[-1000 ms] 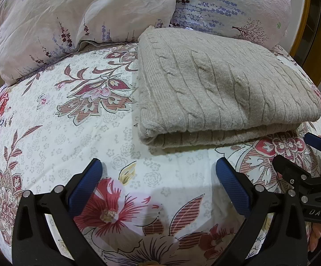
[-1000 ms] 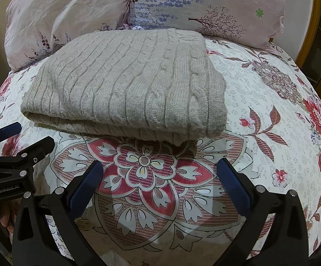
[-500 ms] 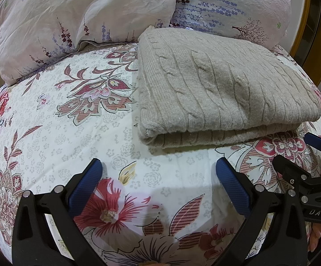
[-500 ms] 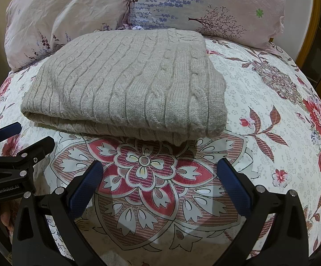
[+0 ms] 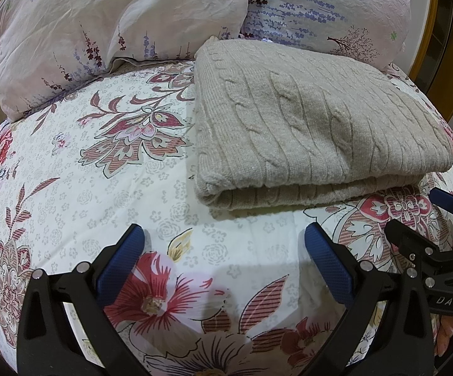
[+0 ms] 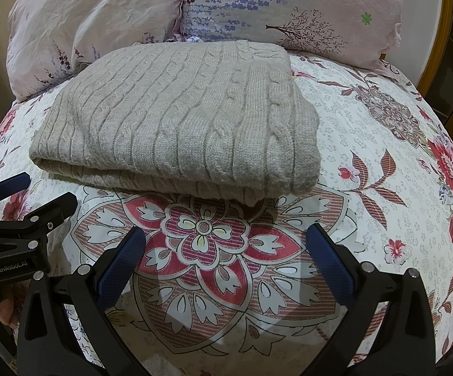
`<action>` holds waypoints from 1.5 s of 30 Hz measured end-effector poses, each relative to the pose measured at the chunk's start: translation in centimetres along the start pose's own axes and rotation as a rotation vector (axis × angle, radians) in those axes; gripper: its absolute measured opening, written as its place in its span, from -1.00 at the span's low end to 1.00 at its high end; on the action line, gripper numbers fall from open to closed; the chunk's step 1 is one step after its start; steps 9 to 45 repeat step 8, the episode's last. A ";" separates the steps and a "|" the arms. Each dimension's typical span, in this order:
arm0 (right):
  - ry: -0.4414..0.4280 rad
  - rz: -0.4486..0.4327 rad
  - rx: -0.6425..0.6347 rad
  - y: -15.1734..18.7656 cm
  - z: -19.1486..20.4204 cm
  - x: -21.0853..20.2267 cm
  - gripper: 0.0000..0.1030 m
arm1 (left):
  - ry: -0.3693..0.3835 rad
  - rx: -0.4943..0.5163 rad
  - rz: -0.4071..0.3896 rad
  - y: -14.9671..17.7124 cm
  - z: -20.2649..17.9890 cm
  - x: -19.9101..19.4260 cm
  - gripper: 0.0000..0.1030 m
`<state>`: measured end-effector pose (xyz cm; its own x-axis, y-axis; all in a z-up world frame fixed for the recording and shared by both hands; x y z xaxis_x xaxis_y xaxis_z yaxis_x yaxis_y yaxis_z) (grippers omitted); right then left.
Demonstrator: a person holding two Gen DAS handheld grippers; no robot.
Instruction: Fold small clothes
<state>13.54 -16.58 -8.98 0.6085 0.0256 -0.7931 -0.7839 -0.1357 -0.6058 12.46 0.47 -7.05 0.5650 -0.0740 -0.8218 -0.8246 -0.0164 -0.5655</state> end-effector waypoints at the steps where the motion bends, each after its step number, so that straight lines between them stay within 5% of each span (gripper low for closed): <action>1: 0.000 0.000 0.000 0.0 0.0 0.0 0.97 | 0.000 0.000 0.000 0.0 -0.1 0.0 0.97; 45: 0.000 0.000 0.000 0.0 0.0 0.0 0.97 | 0.000 0.000 0.000 0.0 0.0 0.0 0.97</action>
Point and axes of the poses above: each gripper's, at about its wrist camera, not at the fingertips, and x roughly the way its jaws point, z to its left, y to its underside, the point moved 10 cm from there along x, roughly the way its jaws point, and after that the axes turned 8 degrees about -x, right-handed, at the moved point
